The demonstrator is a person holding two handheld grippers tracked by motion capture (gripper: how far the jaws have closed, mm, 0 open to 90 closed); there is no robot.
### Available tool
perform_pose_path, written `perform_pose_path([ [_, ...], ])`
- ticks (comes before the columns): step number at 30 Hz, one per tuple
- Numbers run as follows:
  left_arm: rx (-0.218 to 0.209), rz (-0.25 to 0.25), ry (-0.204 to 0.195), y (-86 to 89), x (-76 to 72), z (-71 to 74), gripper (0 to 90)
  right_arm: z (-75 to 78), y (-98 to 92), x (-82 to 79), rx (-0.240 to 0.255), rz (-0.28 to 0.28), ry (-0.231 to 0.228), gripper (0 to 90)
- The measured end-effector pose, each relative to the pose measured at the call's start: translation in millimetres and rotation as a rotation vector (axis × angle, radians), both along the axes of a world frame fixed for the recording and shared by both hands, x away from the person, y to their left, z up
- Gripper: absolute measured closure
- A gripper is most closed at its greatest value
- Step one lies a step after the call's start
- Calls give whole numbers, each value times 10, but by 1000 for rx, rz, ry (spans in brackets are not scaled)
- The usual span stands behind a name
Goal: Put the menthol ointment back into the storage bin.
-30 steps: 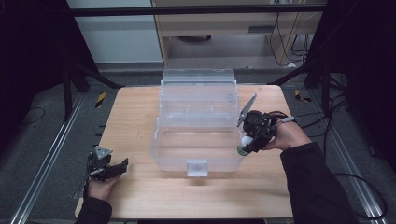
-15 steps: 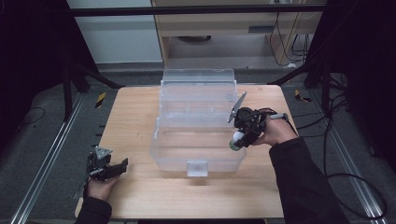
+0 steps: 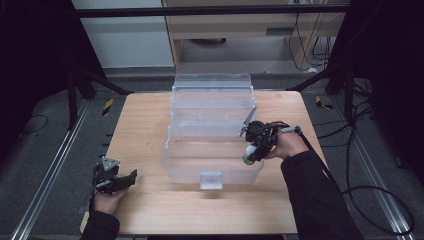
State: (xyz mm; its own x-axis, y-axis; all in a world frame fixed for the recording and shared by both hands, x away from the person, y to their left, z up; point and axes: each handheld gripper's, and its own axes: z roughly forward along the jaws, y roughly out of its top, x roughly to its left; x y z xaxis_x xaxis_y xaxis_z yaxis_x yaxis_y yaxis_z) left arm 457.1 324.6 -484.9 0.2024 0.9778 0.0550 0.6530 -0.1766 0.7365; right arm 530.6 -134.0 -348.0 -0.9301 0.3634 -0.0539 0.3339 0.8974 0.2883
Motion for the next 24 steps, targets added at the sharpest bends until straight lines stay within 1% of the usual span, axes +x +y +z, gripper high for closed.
perform_pose_path([
  [9, 1, -1, 1, -1, -1, 0, 252, -187, -15, 27, 3, -10, 14, 505],
  [15, 2, 1, 0, 3, 0, 0, 252, -261, -14, 37, -5, -1, 22, 506],
  [17, 1, 1, -1, 3, 0, 0, 252, -292, -18, 40, -11, -6, 27, 505],
  [24, 2, 1, 1, 2, 1, -2, 252, -339, -26, 41, -16, 0, 28, 505],
])
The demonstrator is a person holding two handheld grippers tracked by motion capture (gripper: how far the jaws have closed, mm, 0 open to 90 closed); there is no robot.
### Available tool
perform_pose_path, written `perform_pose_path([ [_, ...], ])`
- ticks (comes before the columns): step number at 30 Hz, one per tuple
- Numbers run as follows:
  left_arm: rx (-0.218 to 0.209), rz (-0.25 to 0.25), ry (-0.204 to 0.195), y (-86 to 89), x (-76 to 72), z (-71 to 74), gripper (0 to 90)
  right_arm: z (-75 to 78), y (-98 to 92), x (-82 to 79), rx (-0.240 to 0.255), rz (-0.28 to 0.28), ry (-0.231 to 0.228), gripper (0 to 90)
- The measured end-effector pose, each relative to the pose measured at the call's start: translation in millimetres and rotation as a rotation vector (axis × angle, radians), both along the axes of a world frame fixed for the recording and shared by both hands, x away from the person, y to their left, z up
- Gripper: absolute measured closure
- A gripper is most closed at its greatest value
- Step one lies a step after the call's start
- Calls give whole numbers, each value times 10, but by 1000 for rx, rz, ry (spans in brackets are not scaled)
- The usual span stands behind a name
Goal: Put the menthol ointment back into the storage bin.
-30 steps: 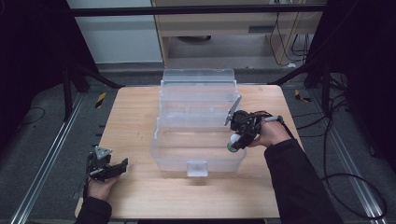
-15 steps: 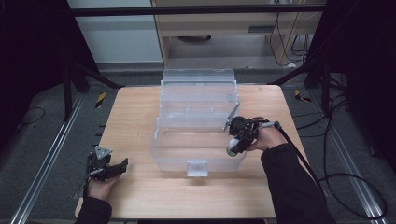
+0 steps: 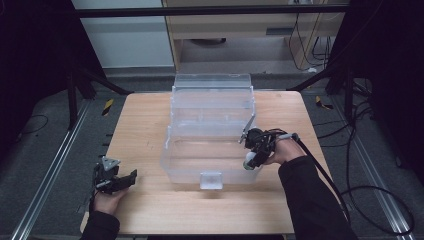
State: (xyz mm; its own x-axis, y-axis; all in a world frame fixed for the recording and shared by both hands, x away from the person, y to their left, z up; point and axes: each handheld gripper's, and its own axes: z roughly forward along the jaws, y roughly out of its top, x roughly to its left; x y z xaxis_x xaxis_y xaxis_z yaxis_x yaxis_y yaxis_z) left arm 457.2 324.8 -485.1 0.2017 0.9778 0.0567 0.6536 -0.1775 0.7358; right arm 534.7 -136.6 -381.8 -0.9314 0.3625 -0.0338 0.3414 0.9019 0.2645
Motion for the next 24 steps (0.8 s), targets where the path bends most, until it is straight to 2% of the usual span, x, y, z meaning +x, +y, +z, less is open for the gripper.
perform_pose_path([
  [24, -1, 1, 4, 5, 5, -6, 253, -176, -19, 16, -16, 2, 21, 501],
])
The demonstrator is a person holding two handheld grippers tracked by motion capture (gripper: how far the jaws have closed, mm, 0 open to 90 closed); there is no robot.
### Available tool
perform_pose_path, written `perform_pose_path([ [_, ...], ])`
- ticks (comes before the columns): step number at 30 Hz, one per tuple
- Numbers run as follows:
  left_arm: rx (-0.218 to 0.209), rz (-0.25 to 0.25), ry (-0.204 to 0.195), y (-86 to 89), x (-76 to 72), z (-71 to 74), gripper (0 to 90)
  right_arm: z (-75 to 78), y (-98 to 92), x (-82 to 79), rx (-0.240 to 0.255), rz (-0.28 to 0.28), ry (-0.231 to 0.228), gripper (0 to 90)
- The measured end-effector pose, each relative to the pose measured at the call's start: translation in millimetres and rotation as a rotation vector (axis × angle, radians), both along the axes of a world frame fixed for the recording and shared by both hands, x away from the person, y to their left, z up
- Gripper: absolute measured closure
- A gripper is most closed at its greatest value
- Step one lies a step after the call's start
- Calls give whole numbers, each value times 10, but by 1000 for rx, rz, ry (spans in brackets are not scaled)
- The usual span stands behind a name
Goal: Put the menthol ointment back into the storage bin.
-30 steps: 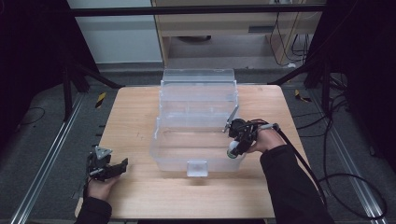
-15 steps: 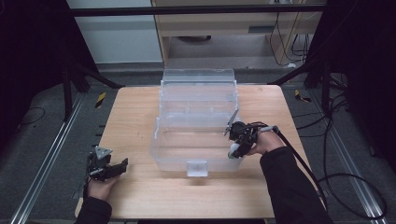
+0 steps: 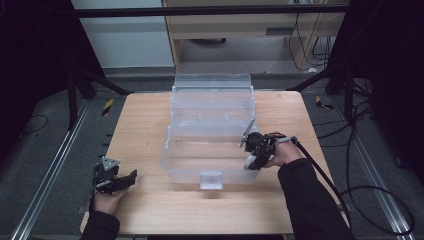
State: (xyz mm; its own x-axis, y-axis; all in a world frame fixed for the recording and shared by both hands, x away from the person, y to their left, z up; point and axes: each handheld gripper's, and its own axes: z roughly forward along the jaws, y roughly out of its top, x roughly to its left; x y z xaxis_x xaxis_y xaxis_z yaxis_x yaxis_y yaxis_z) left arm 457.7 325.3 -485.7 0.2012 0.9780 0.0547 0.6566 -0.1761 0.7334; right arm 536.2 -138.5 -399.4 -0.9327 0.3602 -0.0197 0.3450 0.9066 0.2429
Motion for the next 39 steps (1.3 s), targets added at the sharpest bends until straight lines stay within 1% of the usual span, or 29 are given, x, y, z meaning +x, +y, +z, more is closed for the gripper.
perform_pose_path([
  [3, 1, 0, 0, -2, 0, 1, 253, -13, 7, 1, -7, 1, 1, 500],
  [9, 0, 1, -1, 0, -1, 2, 253, -32, 5, 2, -3, 2, 7, 500],
  [19, 0, -1, 0, 0, -1, 2, 253, -41, 11, -6, -11, 7, 2, 495],
  [29, 0, -2, 0, -3, 1, 2, 253, -27, 2, -3, 1, 6, 3, 484],
  [30, -1, -2, 0, -2, 1, 2, 253, -10, -6, -8, 12, -2, -3, 475],
  [32, -2, -2, 0, -1, 2, 1, 253, 6, -13, -13, 17, -7, -9, 470],
  [34, -3, -2, -1, 1, 0, 3, 253, 62, -42, -31, 45, -12, -28, 452],
  [35, -3, -2, -1, 1, 0, 3, 254, 62, -42, -31, 45, -12, -28, 452],
  [36, -3, -2, -1, 1, -1, 4, 254, 82, -50, -43, 61, -21, -37, 447],
  [37, -4, -2, -1, -1, -1, 4, 253, 128, -77, -60, 98, -27, -60, 441],
  [38, -4, -2, -1, -1, -1, 4, 253, 128, -77, -60, 98, -27, -60, 441],
  [39, -5, -3, -1, -2, -1, 4, 253, 158, -88, -75, 115, -44, -63, 429],
])
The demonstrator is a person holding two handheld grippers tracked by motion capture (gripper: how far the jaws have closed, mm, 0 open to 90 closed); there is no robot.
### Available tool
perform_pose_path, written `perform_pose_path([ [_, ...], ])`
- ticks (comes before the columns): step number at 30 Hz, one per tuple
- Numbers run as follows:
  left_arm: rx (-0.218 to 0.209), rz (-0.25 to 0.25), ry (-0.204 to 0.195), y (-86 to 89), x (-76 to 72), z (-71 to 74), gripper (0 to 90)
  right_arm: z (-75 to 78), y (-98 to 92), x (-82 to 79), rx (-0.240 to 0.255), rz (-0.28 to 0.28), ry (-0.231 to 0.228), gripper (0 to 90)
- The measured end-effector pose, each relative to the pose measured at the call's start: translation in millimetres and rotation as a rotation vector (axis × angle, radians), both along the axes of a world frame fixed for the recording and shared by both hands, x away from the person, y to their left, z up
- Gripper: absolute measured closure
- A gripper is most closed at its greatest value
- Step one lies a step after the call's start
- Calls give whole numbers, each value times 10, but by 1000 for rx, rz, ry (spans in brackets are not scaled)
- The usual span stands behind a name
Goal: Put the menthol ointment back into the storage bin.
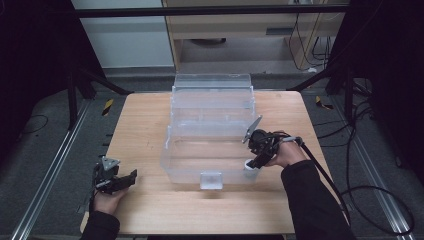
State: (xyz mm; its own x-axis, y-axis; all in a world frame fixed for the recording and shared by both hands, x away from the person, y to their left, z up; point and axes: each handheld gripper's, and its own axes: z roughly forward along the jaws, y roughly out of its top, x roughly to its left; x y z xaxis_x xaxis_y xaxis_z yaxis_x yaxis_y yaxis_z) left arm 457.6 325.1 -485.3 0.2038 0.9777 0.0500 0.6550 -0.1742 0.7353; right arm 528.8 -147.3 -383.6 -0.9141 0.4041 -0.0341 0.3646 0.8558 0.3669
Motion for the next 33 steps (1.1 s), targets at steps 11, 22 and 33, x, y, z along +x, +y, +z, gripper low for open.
perform_pose_path([
  [11, -34, -34, -8, -12, -18, 5, 326, 263, -258, -174, 236, -106, -177, 395],
  [22, -50, -48, -13, -13, -35, 21, 511, 288, -664, -520, 448, -304, -365, 320],
  [33, -49, -56, -13, -21, -38, 19, 635, -33, -1115, -747, 592, -474, -425, 248],
])
